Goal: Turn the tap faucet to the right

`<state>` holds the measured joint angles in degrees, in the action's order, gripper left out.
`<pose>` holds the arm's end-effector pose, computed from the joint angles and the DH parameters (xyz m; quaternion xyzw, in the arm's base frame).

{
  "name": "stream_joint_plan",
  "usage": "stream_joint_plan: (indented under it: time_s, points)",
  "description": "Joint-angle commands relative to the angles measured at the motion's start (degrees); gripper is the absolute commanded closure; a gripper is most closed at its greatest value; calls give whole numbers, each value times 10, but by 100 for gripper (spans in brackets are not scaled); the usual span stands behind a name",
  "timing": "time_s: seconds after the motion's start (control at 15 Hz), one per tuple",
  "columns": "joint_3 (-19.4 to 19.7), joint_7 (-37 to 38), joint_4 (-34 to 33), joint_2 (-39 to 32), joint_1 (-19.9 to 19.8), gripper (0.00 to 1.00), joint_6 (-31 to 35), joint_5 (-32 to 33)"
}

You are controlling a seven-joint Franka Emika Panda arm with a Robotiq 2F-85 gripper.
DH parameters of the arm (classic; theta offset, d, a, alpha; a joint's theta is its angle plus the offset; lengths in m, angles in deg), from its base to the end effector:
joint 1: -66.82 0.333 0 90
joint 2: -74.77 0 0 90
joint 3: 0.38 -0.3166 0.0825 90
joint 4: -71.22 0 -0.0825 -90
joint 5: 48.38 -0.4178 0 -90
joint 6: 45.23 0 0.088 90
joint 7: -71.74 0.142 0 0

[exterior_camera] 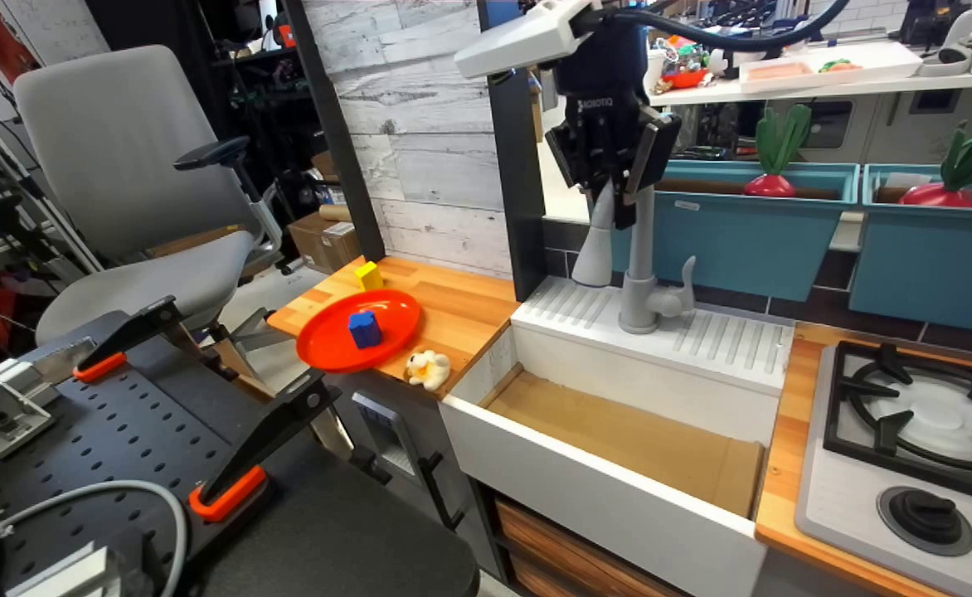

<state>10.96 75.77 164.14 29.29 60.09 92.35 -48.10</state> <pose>0.6793 -0.2122 0.1046 0.9843 -0.1610 -0.0090 0.0714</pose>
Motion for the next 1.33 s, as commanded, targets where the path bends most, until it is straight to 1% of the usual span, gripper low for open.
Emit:
stream_joint_plan:
  time_s: [0.0, 0.07, 0.13, 0.2, 0.27, 0.33, 0.53, 0.6, 0.73, 0.8, 1.07, 1.27]
  points:
    - [19, -73, -8, 5, -26, 94, -46, 59]
    - [20, -84, -9, 3, -25, 94, -47, 64]
    - [24, -86, -11, 1, -20, 77, -48, 70]
    - [28, -83, -13, -1, -15, 52, -50, 79]
    - [33, -48, -11, -4, -5, 52, -35, 75]
    - [26, -21, -8, -7, -6, 47, -11, 59]
    - [20, 46, -2, -10, -7, 26, 12, 30]
    - [20, 62, 0, -10, -7, 17, 15, 27]
    - [7, 73, 13, -2, -19, 4, 27, 10]
    - [3, 68, 18, 2, -22, 0, 24, 7]
    - [-24, 49, 44, 21, -40, 0, 40, -34]
    - [-25, 44, 78, 41, -34, 0, 76, -40]
